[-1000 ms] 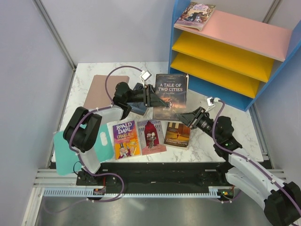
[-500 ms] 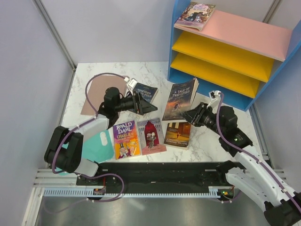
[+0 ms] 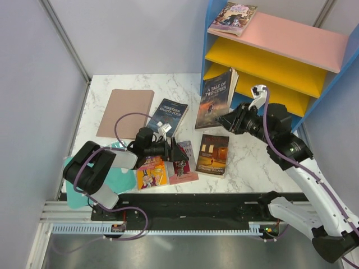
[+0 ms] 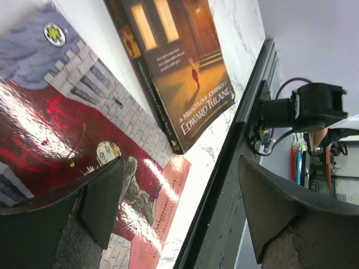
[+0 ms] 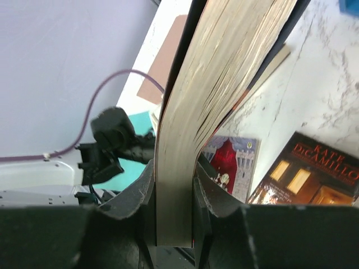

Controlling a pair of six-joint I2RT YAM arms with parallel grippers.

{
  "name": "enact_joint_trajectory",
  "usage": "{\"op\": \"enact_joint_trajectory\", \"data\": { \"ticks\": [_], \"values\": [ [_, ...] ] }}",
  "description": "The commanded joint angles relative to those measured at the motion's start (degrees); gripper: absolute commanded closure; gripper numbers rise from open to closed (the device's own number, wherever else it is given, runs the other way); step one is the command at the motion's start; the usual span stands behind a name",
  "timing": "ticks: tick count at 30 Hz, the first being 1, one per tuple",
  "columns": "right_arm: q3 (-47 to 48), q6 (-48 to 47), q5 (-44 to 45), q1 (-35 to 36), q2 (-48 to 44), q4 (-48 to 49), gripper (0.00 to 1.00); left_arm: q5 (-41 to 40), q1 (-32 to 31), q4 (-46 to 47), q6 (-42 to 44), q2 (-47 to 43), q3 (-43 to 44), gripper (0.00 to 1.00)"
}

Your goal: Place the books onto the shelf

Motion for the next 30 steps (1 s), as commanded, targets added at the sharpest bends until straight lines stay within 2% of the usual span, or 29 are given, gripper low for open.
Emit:
{"op": "enact_joint_trajectory", "data": {
  "ticks": [1, 3, 10, 13, 23, 30],
  "values": [
    [17.06, -7.1, 3.18, -0.01, 4.32, 3.43, 1.0, -1.9, -3.07, 10.64, -1.57, 3.14, -1.49, 0.12],
    [21.91, -9.39, 4.06, -0.18, 6.79, 0.44, 1.0, -1.9, -3.96, 10.83, -1.31, 4.38, -1.23, 0.12],
    [48.17, -12.56, 4.07, -4.48, 21.02, -10.37, 1.0, -1.73, -4.84, 11.01, -0.52, 4.55, -1.31, 0.12],
    [54.34, -11.68, 3.54, -7.03, 24.98, -12.57, 1.0, -1.64, -4.93, 11.45, -0.52, 4.99, -1.31, 0.12],
    [63.33, -10.19, 4.68, -18.89, 33.6, -11.71, 1.0, -1.11, -5.19, 12.24, -0.52, 5.17, -1.75, 0.12],
    [66.14, -1.14, -9.72, -32.94, 39.57, -4.32, 1.0, -1.03, -5.28, 12.41, -0.52, 5.52, -1.66, 0.12]
  ]
}}
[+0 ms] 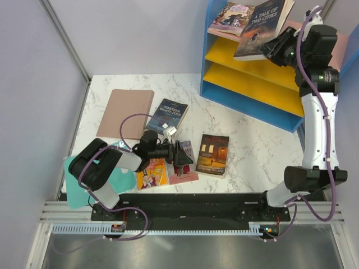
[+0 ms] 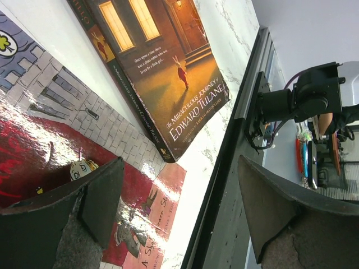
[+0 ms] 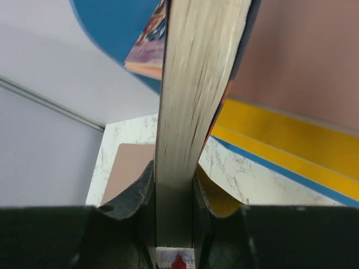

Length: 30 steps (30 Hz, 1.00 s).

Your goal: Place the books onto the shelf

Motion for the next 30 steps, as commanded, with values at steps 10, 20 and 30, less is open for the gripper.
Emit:
{"op": "enact_joint_trajectory", "data": {
  "ticks": [10, 20, 30],
  "values": [
    [9.14, 14.5, -19.91, -13.77, 7.29, 22.38, 1.0, 0.7, -0.69, 2.77, -0.19, 1.83, 0.35, 0.12],
    [10.11, 21.44, -27.21, -16.75, 13.36, 23.18, 0.99, 0.88, -0.78, 2.51, -0.19, 2.36, 0.7, 0.12],
    [5.89, 22.06, -28.45, -19.22, 12.48, 23.18, 0.76, 1.14, -0.96, 2.33, -0.1, 3.24, 1.4, 0.11]
  ]
}}
